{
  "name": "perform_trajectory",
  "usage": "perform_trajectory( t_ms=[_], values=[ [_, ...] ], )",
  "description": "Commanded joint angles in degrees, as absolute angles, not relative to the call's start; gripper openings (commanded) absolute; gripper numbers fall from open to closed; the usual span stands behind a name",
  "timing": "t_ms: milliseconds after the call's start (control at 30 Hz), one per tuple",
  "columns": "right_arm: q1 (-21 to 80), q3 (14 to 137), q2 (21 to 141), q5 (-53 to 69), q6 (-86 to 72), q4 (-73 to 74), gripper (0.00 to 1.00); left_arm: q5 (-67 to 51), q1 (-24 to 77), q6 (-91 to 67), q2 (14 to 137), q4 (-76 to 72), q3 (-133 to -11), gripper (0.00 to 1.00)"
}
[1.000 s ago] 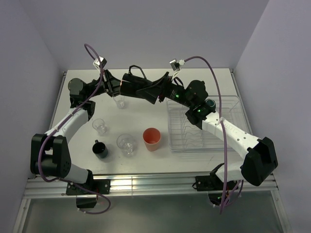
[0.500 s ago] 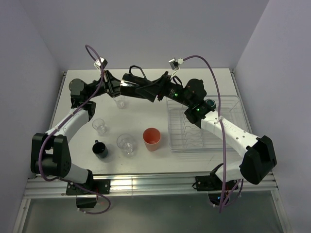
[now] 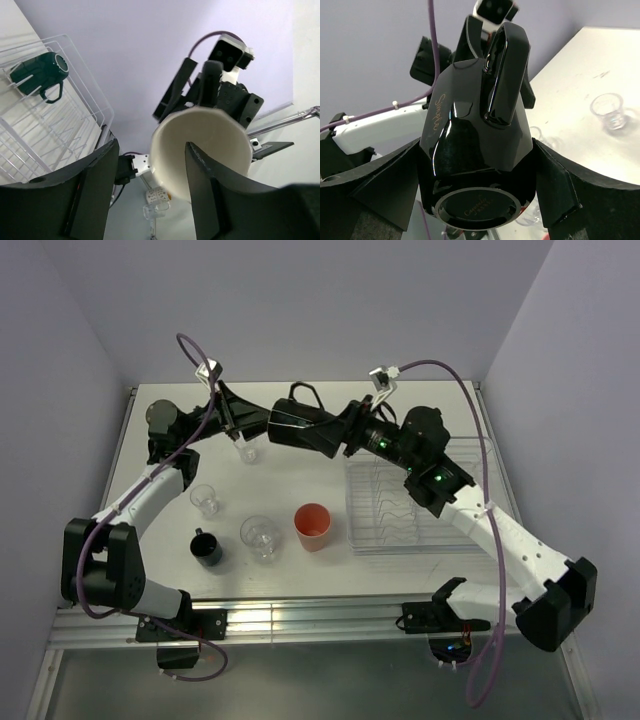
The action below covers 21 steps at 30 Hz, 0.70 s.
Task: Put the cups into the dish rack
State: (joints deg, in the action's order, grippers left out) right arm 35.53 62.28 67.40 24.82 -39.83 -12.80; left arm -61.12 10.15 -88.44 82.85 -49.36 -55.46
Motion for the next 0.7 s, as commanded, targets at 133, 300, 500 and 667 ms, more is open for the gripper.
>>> perform_trajectory(
  t_ms=[133,300,500,667],
  values=[
    [29.3,68.4,58.6,16.4,-32.6,2.5,0.00,-56.8,7.4,-71.6,79.1,-28.9,-59.2,0.62],
    [21.0,73.8,56.0,5.8,-25.6,23.9,0.00,-43.6,6.4,-53.6,77.1,-0.8,-66.3,0.62],
    [9.2,81.5,59.7,-11.2,-19.2,43.2,0.00,-33.6,7.5,-48.6,71.0,15.1,-64.6,0.63],
    [4.1,82.6,64.9,-17.7,-18.5,48.2,0.00,-30.9,9.0,-44.3,66.0,21.2,-62.0,0.63]
  ],
)
